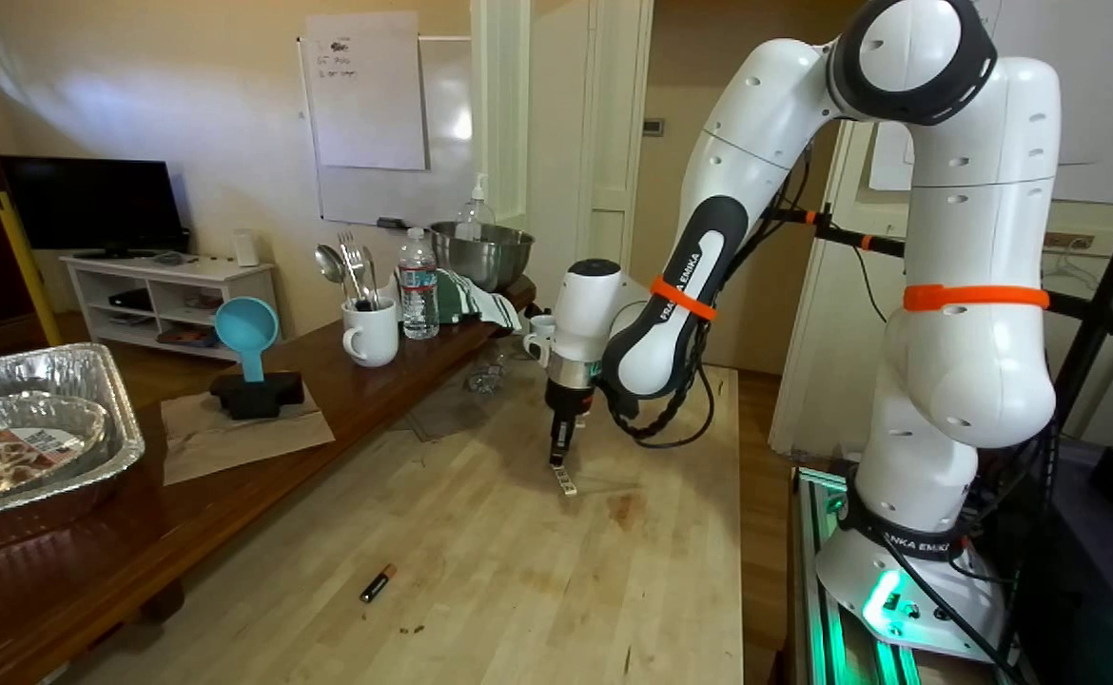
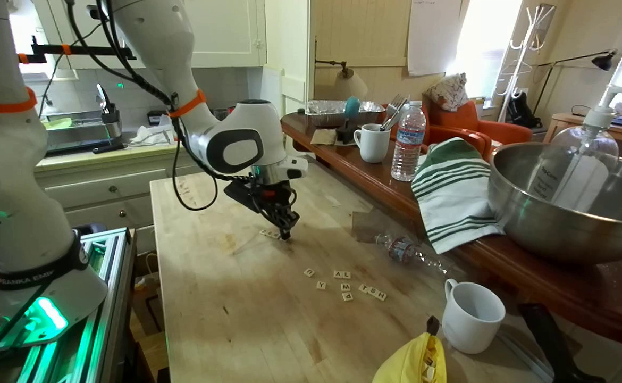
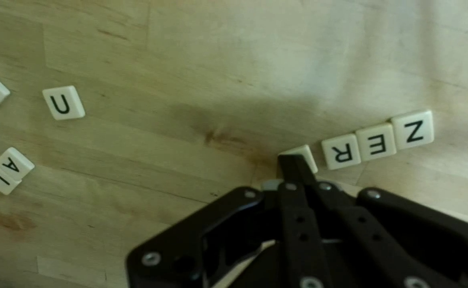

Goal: Use the tiles to create the word 'Zero'.

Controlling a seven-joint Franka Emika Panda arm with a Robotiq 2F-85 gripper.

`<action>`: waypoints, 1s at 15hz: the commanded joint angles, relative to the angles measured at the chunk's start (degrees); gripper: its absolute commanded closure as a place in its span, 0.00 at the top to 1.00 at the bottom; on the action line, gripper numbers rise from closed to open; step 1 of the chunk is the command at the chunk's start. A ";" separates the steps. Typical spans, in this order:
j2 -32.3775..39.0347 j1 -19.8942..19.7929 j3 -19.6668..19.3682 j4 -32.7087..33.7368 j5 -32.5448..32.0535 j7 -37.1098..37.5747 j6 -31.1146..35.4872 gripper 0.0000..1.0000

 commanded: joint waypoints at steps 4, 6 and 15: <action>-0.54 -0.12 0.16 -2.72 -0.32 0.46 1.16 0.00; -0.48 -0.30 0.55 -2.83 0.49 0.25 1.48 0.00; 0.72 -0.46 1.96 -2.38 3.79 0.02 3.61 0.00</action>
